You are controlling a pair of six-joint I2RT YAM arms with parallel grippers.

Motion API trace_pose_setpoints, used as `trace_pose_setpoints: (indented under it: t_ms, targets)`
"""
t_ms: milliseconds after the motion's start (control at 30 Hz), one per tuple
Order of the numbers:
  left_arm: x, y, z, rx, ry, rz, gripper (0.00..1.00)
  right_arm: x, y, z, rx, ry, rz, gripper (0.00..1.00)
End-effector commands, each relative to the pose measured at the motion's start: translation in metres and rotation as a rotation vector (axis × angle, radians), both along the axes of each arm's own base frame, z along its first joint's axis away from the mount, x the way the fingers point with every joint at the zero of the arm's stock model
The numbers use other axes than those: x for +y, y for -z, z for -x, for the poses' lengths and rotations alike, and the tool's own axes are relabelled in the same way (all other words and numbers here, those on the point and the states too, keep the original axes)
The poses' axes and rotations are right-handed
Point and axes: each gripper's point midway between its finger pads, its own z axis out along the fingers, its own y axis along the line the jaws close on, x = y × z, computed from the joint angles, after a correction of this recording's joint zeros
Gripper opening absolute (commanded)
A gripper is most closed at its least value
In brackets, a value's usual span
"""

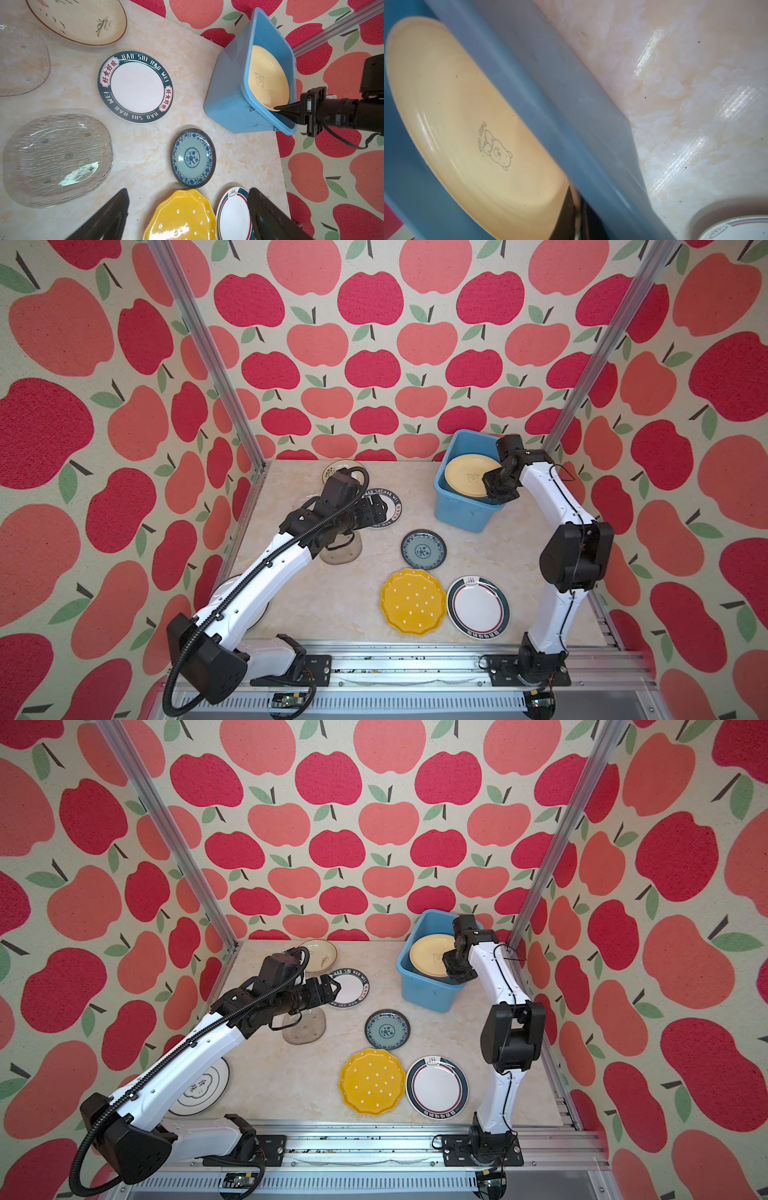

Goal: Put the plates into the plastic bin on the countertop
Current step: 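Lower the cream plate into the blue bin with the right gripper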

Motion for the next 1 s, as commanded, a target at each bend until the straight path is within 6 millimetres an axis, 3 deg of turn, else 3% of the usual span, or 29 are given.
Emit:
trace_pose_setpoints:
  t_ms: [0, 367, 633, 800, 867, 967]
  targets:
    - [0.003, -0.004, 0.004, -0.006, -0.015, 0.003, 0.92, -0.012, -0.022, 0.009, -0.048, -0.074, 0.031, 0.0]
    - [0.003, -0.01, 0.007, -0.02, -0.016, 0.001, 0.92, -0.06, -0.034, 0.045, 0.025, -0.282, 0.12, 0.02]
    - [0.01, -0.011, 0.013, -0.019, -0.027, -0.009, 0.92, -0.101, -0.028, 0.074, 0.089, -0.31, 0.146, 0.03]
    - [0.016, -0.012, 0.019, -0.021, -0.037, -0.013, 0.92, -0.13, -0.037, 0.087, 0.096, -0.293, 0.186, 0.03]
    - [0.018, -0.013, 0.021, -0.022, -0.041, -0.014, 0.92, -0.135, -0.041, 0.087, 0.078, -0.277, 0.188, 0.04]
    - [0.02, -0.013, 0.022, -0.02, -0.046, -0.014, 0.92, -0.126, -0.043, 0.08, 0.043, -0.22, 0.122, 0.04]
